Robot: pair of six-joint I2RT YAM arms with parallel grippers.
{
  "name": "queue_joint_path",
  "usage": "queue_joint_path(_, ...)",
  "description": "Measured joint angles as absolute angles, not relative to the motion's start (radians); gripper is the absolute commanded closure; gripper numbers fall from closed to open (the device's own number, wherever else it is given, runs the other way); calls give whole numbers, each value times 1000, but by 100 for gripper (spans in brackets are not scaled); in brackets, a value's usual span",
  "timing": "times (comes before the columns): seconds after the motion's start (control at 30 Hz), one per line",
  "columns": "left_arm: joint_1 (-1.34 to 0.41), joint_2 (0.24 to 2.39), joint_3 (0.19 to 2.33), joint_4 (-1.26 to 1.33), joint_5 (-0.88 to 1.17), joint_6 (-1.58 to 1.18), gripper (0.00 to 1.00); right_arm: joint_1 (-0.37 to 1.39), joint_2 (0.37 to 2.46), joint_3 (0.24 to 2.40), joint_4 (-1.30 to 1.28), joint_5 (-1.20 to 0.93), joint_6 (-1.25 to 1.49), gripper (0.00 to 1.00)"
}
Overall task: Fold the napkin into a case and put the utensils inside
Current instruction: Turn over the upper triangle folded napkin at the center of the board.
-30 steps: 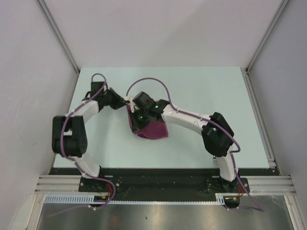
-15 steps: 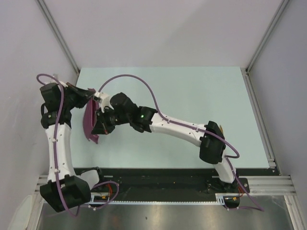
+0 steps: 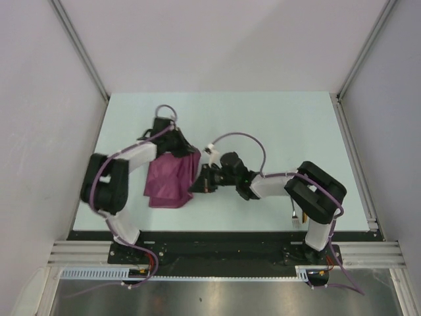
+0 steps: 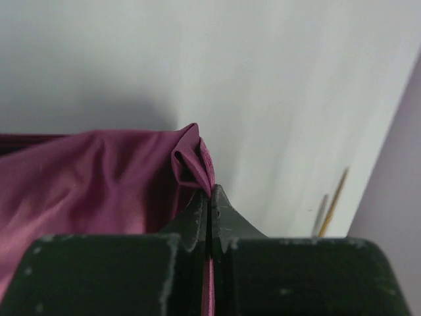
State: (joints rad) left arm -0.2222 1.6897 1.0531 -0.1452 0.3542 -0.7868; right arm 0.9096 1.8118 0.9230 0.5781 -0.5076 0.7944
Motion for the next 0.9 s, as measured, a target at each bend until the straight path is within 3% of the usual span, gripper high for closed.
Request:
queue_joint_path(0.13,-363,1914,1082,-44,355,-819,100,826,1785,675,646,-538,841,100)
queue_joint_path(0.23,-428,1964,1121,-6,368,-846,100,776,1722,556,685,-550,854,100)
queue_joint_path(0.6,-524,2038,1228,35,369,-875,99,637,1580,389,707,-598,797,100)
queue_joint_path(0.67,-539,2058,1260,23,364,-874,89,610,1567,368,694,-605,781,97)
queue_joint_path(0.73,-553,2078,1298,10,360,-872,71,581,1554,350,679,-615,767,92)
queue_joint_path(0.77,-561,2094,1328,14,337,-868,53,572,1546,342,657,-635,759,85)
queue_joint_path(0.8,-563,2109,1359,23,315,-862,45,569,1535,331,622,-657,748,81)
queue_joint_path(0.83,-562,2121,1393,33,285,-855,40,565,1518,319,557,-680,732,71)
queue_joint_path(0.9,-560,2123,1441,31,259,-827,34,556,1481,305,453,-702,707,63)
